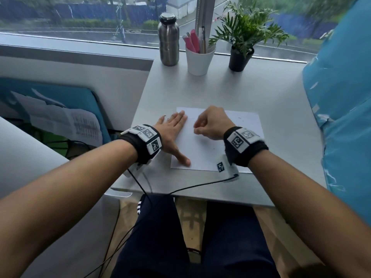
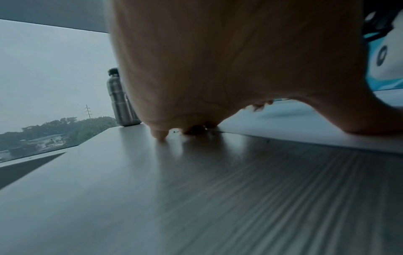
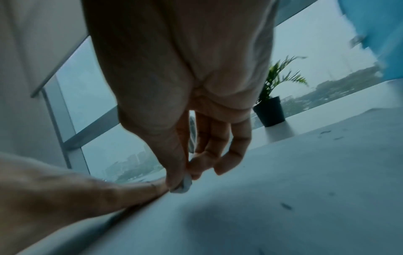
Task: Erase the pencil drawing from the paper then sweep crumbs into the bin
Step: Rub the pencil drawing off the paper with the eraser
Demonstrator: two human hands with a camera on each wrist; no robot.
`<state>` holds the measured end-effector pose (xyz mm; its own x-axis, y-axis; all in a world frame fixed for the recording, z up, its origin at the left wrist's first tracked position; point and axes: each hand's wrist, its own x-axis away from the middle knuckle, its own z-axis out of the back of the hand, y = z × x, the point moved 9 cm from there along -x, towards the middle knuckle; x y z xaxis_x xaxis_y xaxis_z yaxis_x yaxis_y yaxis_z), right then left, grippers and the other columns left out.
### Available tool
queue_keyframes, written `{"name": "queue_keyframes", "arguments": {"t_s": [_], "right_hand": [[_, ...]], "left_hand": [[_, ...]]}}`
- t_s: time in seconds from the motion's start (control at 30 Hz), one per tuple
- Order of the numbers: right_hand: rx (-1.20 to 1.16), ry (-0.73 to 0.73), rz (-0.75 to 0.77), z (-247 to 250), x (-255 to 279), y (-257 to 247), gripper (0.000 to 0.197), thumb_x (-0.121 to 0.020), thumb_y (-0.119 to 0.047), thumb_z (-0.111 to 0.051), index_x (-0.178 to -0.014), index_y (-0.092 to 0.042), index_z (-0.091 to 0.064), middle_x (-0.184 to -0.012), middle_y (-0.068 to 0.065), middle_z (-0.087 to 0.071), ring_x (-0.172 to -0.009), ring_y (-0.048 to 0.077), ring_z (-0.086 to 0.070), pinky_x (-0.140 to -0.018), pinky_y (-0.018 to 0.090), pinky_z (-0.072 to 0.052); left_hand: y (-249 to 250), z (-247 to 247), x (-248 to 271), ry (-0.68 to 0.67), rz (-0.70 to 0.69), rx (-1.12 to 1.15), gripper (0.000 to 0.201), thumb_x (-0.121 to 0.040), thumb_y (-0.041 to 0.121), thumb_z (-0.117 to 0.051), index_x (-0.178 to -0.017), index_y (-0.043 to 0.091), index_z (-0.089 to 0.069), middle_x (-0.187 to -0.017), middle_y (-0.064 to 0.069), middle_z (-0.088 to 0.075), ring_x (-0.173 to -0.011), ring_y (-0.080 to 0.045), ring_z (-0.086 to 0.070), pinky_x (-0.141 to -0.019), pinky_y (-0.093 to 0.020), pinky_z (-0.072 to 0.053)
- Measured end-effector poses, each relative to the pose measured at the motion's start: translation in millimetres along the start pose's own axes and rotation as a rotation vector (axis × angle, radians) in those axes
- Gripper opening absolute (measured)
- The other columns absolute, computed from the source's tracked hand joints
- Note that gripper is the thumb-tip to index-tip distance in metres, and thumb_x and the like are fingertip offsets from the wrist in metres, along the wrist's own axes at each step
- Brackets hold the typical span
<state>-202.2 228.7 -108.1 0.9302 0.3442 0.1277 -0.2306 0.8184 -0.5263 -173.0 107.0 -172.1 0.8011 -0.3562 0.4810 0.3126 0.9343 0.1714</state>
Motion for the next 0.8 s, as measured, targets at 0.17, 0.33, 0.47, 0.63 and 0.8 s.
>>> {"name": "queue_keyframes", "arguments": {"t_s": [0.17, 0.33, 0.47, 0.63, 0.8], "right_hand": [[-0.036, 0.105, -0.100, 3.6, -19.6, 6.9, 0.010, -0.072, -0.017, -0.074, -0.081, -0.017, -0.079, -0.076, 0.001, -0.073, -0.075, 0.012, -0.067, -0.079, 0.020, -0.054], [0.035, -0.036, 0.013, -12.3, -14.8, -9.0, 0.013, -0.074, -0.018, -0.072, -0.085, -0.016, -0.080, -0.080, 0.002, -0.075, -0.073, 0.010, -0.067, -0.071, 0.015, -0.047], [-0.017, 0.057, -0.066, 2.4, -25.7, 6.7, 0.013, -0.074, -0.018, -0.074, -0.085, -0.015, -0.080, -0.080, 0.002, -0.075, -0.068, 0.006, -0.061, -0.068, 0.014, -0.044], [0.038, -0.045, 0.013, -5.5, -26.0, -1.3, 0.015, -0.074, -0.020, -0.075, -0.087, -0.016, -0.080, -0.079, 0.002, -0.075, -0.067, 0.005, -0.060, -0.067, 0.015, -0.044], [0.040, -0.037, 0.048, -11.7, -23.3, -9.8, 0.014, -0.076, -0.019, -0.072, -0.087, -0.015, -0.080, -0.080, 0.003, -0.075, -0.065, 0.006, -0.061, -0.063, 0.012, -0.046]], "left_hand": [[1.3, -0.1, -0.4, -0.009, 0.006, -0.012, 0.162, -0.038, 0.092, -0.065, -0.151, 0.018, 0.025, -0.158, 0.003, 0.032, -0.145, -0.013, 0.027, -0.118, -0.047, 0.016], [-0.5, -1.7, -1.6, -0.005, -0.004, -0.018, 0.163, -0.037, 0.095, -0.061, -0.151, 0.017, 0.025, -0.158, 0.002, 0.031, -0.145, -0.014, 0.027, -0.119, -0.050, 0.013], [1.3, -1.0, -1.3, 0.004, -0.011, -0.015, 0.163, -0.038, 0.095, -0.061, -0.151, 0.017, 0.024, -0.158, 0.001, 0.030, -0.145, -0.015, 0.026, -0.118, -0.051, 0.012], [1.2, -1.4, -1.5, -0.008, -0.006, -0.016, 0.163, -0.037, 0.096, -0.061, -0.151, 0.016, 0.025, -0.158, 0.001, 0.031, -0.145, -0.015, 0.027, -0.119, -0.051, 0.012], [1.6, -0.3, -1.2, -0.013, 0.000, -0.011, 0.165, -0.035, 0.097, -0.060, -0.151, 0.017, 0.025, -0.158, 0.002, 0.032, -0.145, -0.015, 0.027, -0.118, -0.051, 0.013]]}}
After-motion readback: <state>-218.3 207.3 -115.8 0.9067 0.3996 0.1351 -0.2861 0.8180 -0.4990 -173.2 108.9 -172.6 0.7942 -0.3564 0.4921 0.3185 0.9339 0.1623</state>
